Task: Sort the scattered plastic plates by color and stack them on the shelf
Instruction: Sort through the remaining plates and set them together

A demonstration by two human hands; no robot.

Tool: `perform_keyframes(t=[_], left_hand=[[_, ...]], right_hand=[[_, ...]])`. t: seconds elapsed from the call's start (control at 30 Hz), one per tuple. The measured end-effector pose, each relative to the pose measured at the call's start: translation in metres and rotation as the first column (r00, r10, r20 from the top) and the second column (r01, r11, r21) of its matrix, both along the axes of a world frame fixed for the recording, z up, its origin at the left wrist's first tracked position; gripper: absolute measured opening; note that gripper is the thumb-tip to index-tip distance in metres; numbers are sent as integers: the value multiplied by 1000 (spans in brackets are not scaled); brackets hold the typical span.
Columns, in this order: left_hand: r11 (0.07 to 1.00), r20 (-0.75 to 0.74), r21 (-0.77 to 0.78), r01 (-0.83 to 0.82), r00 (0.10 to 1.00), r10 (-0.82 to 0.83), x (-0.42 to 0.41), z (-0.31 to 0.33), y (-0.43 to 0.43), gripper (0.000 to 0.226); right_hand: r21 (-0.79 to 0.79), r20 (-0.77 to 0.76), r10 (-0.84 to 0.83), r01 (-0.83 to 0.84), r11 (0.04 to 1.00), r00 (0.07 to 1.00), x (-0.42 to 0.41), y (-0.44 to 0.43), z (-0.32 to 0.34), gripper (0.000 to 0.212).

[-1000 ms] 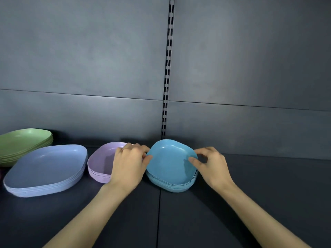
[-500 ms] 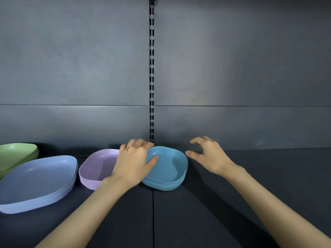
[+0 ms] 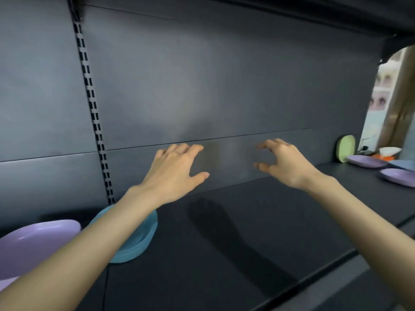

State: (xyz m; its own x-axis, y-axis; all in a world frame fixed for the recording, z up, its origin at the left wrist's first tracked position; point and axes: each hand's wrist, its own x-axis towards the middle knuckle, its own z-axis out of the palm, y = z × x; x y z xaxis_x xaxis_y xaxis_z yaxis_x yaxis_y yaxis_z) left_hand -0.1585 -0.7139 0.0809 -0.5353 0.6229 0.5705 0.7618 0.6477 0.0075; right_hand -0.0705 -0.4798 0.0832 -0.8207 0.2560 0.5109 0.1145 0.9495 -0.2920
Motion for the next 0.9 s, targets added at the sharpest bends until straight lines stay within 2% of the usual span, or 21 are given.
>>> perform_keyframes(t=[0.23, 0.53, 0.9], left_hand=[[993, -13, -3, 116, 993, -116, 44, 1, 107, 60], [983, 4, -41, 176, 984, -176, 102, -17, 256, 56], [982, 6, -36, 185, 983, -184, 90, -8, 385, 56]], right_hand=[[41, 11, -101, 100, 994, 995, 65, 96, -1, 46], [55, 72, -167, 164, 985, 983, 135, 233, -9, 46], [57, 62, -170, 167, 984, 983, 128, 364, -6, 43]])
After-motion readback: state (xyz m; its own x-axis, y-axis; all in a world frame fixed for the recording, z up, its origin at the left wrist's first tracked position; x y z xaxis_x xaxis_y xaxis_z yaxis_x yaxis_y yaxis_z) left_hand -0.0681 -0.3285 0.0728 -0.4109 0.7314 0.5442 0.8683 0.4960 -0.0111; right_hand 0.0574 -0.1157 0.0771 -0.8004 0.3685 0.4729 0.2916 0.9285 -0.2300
